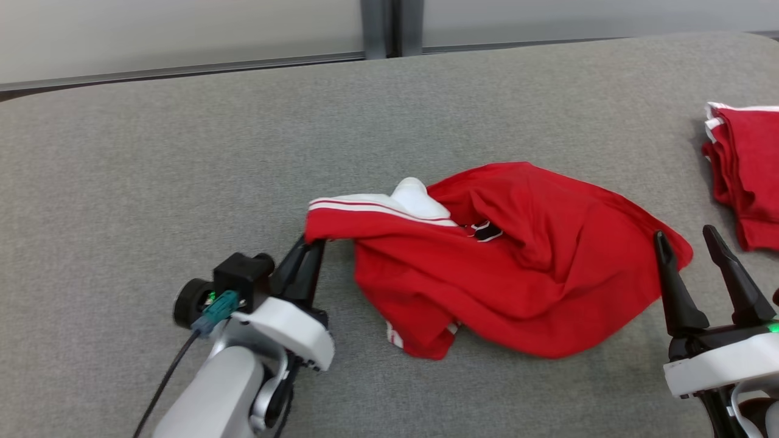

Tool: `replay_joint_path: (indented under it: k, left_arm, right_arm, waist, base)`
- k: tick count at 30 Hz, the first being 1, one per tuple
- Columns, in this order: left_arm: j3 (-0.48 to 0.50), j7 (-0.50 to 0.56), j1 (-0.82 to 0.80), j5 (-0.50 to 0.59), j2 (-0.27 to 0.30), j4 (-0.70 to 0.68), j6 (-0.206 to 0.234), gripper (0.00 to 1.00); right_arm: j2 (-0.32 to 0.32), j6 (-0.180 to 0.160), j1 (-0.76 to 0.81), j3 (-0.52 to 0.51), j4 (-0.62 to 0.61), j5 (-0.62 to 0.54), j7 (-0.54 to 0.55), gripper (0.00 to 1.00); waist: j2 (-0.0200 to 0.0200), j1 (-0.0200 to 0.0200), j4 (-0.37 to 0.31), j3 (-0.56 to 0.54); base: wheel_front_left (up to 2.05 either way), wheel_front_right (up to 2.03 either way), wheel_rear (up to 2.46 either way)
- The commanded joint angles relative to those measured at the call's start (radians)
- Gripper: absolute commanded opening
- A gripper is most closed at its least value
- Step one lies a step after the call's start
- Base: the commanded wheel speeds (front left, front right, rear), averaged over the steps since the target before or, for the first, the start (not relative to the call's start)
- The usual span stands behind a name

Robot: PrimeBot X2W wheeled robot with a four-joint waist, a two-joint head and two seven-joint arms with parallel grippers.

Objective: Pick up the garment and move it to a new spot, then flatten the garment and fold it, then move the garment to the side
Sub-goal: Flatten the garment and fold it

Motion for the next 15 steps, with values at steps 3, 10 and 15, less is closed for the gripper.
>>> replay_joint_path:
  k: [3,10,15]
  left_arm:
    - [0.022,0.025,0.052,0.013,0.059,-0.112,0.043,0.0]
    - [0.076,0.13,0.177,0.03,0.173,-0.42,0.161,0.0]
    - [0.114,0.172,0.176,0.031,0.212,-0.513,0.205,0.0]
  right_arm:
    - [0.005,0.0,0.01,-0.018,0.0,-0.003,-0.009,1.0]
    - [0.011,0.0,0.01,-0.042,-0.011,-0.005,-0.008,1.0]
    - [0.01,0.0,-0.009,-0.038,-0.028,-0.001,-0.005,1.0]
  waist:
    - [0.0,-0.0001,0.031,-0.007]
    - [0.0,-0.0001,0.071,-0.003]
    - [0.0,-0.0001,0.067,0.029]
  base:
    - [0.0,0.0,0.0]
    - [0.0,0.0,0.0]
    - [0.0,0.0,0.0]
